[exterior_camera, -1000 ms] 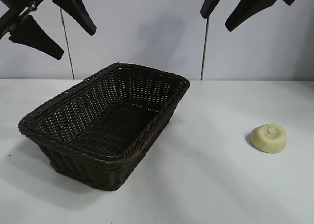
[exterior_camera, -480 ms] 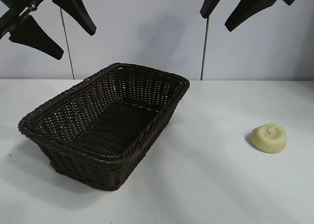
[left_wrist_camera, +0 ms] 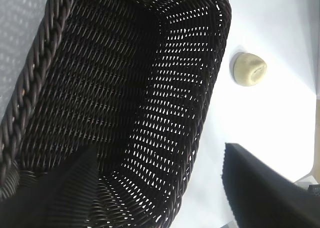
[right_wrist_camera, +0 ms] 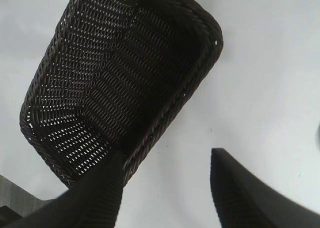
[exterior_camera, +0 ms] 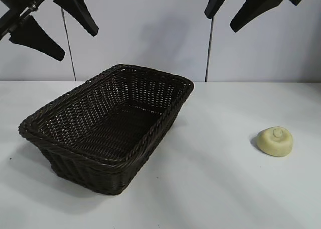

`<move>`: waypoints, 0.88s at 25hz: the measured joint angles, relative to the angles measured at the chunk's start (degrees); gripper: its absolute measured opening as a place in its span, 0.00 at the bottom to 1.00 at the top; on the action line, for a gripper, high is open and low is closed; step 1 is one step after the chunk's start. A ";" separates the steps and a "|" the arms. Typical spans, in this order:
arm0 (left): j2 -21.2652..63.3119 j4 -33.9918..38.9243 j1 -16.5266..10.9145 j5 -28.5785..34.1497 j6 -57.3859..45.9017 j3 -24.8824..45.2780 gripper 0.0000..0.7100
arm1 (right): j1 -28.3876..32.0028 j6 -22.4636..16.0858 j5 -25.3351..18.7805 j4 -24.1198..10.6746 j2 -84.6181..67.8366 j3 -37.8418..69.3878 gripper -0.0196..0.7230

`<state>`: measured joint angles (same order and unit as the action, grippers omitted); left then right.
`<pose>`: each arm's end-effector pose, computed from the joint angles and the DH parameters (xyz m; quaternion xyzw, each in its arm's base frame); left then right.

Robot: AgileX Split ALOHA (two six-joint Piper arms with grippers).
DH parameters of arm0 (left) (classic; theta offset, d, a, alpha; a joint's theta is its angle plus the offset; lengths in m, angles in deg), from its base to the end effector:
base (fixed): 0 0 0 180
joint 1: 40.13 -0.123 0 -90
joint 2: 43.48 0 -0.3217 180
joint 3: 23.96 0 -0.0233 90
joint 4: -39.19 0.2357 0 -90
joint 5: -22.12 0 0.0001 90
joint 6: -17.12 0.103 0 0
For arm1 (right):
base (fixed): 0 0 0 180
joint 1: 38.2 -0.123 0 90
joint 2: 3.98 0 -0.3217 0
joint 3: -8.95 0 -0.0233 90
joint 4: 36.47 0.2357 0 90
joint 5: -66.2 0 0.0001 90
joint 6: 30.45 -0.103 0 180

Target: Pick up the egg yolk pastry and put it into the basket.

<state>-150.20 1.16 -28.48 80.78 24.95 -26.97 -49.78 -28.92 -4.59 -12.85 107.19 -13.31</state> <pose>0.3442 -0.1263 0.3178 0.0350 0.9419 -0.3056 0.1348 0.3712 0.1159 0.3623 -0.0780 0.9609 0.2164 0.1541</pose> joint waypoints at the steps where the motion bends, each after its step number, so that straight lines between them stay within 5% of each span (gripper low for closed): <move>1: 0.00 0.00 0.00 0.00 0.00 0.00 0.72 | 0.00 0.00 0.00 0.00 0.00 0.00 0.55; 9: 0.00 0.00 0.00 0.10 -0.27 0.00 0.72 | 0.00 0.00 0.00 0.81 0.00 0.00 0.55; 22: 0.64 0.54 0.00 2.25 -14.74 0.00 0.72 | 0.00 0.00 0.24 0.94 0.00 0.00 0.55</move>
<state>-149.57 1.70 -28.48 83.03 10.21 -26.97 -49.78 -28.92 -4.35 -11.91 107.19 -13.31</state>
